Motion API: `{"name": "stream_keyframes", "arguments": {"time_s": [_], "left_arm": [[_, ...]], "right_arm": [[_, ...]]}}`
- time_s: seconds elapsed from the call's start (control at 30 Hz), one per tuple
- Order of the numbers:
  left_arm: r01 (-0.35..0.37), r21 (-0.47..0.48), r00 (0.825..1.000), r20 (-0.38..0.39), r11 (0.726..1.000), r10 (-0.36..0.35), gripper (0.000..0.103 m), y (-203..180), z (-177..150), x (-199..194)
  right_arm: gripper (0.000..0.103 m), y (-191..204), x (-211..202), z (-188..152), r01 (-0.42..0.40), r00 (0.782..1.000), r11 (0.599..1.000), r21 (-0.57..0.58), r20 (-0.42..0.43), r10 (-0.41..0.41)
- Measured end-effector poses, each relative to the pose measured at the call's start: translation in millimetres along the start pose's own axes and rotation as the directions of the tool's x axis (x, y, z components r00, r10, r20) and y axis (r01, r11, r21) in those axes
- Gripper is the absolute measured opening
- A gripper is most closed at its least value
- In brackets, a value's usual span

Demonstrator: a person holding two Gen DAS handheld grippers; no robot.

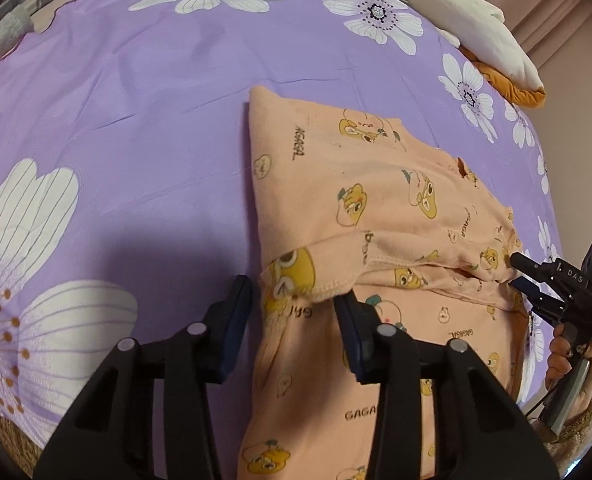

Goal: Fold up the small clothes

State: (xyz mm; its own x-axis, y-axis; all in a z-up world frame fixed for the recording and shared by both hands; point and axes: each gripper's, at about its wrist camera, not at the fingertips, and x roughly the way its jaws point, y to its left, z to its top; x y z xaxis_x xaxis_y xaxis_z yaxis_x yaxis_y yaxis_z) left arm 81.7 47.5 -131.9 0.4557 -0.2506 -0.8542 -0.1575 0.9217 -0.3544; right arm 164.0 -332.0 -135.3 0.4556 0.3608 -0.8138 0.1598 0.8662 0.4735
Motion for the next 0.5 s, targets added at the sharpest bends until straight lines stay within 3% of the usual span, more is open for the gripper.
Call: {"name": "stream_keyframes", "arguments": {"time_s": [0.03, 0.07, 0.1, 0.3, 0.4, 0.5], "left_arm": [[-0.017, 0.001, 1.000, 0.003, 1.000, 0.017, 0.026, -0.2, 0.7, 1.7], [-0.030, 0.004, 1.000, 0.004, 1.000, 0.030, 0.023, -0.1, 0.9, 2.5], [-0.029, 0.006, 1.000, 0.004, 1.000, 0.029, 0.021, 0.5, 0.9, 2.1], [-0.035, 0.005, 0.999, 0.009, 0.999, 0.035, 0.010, 2.8, -2.5, -1.7], [-0.044, 0.010, 0.999, 0.010, 0.999, 0.044, 0.010, 2.7, -6.3, -3.5], [-0.042, 0.009, 0.999, 0.005, 0.999, 0.042, 0.010, 3.9, -6.7, -1.3]], "right_arm": [[0.035, -0.3, -0.1, -0.7, 0.007, 1.000, 1.000, -0.001, 0.010, -0.007], [0.014, -0.1, -1.7, -1.8, 0.036, 0.999, 0.999, 0.000, 0.028, -0.036], [0.006, 1.2, -5.5, -4.6, 0.053, 0.998, 0.999, -0.006, 0.044, -0.053], [0.006, -1.3, -41.8, -10.9, 0.004, 0.989, 1.000, -0.011, 0.146, -0.002], [0.006, -7.3, -52.0, -14.1, 0.037, 0.983, 0.999, -0.011, 0.180, -0.034], [0.006, -16.1, -44.2, -14.6, 0.047, 0.988, 0.999, -0.001, 0.149, -0.046]]}}
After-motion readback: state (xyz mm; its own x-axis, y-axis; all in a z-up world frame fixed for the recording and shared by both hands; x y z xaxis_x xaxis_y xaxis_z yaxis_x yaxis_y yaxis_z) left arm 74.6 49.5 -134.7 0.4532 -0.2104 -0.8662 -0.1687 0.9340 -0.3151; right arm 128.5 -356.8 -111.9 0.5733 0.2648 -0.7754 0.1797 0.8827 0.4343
